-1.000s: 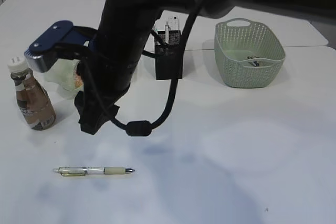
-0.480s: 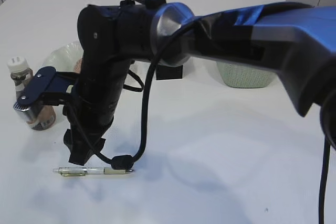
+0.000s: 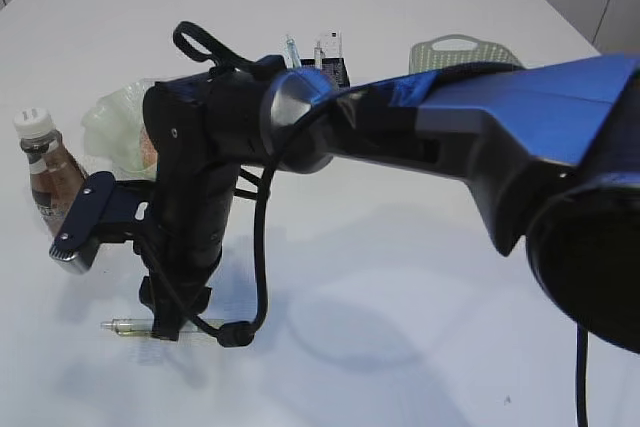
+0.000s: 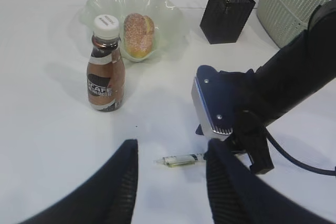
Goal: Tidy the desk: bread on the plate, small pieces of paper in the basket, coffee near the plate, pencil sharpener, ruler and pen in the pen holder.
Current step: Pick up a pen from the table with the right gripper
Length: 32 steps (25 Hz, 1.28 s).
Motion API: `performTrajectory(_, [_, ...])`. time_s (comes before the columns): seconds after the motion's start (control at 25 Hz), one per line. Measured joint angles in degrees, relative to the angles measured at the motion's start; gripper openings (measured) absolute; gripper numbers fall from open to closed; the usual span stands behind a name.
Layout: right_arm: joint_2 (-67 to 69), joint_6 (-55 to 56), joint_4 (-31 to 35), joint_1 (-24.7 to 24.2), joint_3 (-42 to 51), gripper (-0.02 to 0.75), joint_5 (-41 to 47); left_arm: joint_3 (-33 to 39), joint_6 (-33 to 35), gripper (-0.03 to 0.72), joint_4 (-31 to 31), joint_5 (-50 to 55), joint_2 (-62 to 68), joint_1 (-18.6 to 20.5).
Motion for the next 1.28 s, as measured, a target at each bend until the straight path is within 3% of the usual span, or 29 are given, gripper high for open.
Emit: performTrajectory(1.28, [3.4,-0.7,-1.8,0.0,-0.1,0.373,-1.0,0.0,0.0,0.3,1.9,0.5,0.0,0.0])
